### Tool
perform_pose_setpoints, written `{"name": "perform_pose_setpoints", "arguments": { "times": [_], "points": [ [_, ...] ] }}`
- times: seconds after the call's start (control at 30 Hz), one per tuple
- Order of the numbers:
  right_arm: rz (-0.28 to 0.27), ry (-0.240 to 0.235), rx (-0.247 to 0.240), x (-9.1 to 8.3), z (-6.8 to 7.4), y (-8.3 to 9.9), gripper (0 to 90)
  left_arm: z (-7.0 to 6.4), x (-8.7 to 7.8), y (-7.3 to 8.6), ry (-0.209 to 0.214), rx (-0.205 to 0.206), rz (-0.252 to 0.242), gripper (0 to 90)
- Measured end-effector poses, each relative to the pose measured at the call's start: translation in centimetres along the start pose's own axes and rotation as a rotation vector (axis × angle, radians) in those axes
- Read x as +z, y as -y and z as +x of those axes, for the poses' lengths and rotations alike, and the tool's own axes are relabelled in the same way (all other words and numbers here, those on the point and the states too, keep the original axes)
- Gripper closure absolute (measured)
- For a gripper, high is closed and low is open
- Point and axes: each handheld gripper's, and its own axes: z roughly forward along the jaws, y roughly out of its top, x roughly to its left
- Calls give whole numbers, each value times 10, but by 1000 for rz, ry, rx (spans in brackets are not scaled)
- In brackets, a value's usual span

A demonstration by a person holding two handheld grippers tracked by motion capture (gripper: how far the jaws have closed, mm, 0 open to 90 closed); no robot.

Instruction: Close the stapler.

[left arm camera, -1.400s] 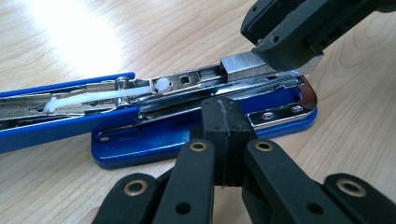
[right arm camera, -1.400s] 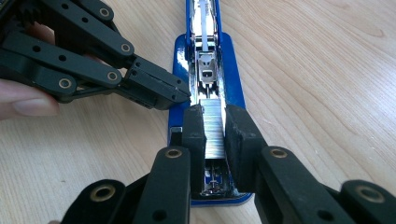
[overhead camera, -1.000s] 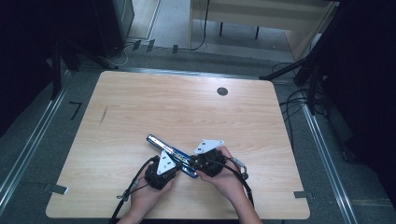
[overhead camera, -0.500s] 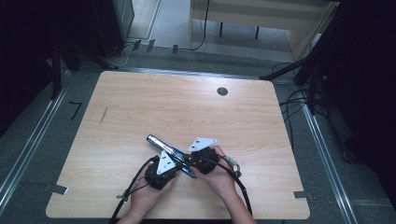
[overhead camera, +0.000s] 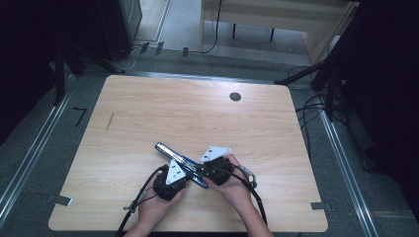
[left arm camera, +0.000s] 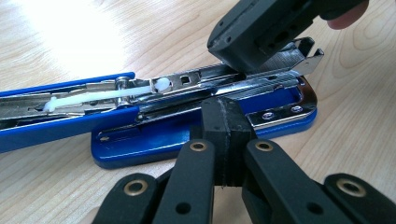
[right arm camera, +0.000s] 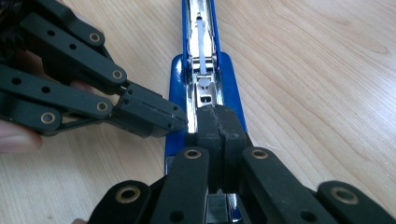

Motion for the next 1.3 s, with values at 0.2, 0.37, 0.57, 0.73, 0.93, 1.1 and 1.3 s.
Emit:
{"name": "perform_pose_setpoints", "arguments": {
  "times": [0.2, 0.37, 0.57, 0.73, 0.93, 1.1, 1.3],
  "points": [
    [-8, 7, 4, -3, -1, 2, 900, 5, 0, 0, 32, -36, 0, 900],
    [-39, -1, 23, -7, -2, 0, 900, 13, -3, 0, 45, -76, 6, 900],
    [-70, 3, 55, -9, -2, -5, 900, 26, -11, 1, 2, -79, 7, 900],
    [-87, 3, 52, -6, -1, -12, 900, 45, -17, 5, -18, -143, 6, 900],
    [-84, -5, 54, 2, 3, -22, 900, 63, -19, 11, -38, -205, 24, 900],
    [-82, 1, 50, 10, 5, -31, 900, 64, -17, 11, -50, -213, 33, 900],
    [-80, -7, 48, 22, 8, -40, 900, 68, -16, 11, -63, -255, 49, 900]
  ]
}}
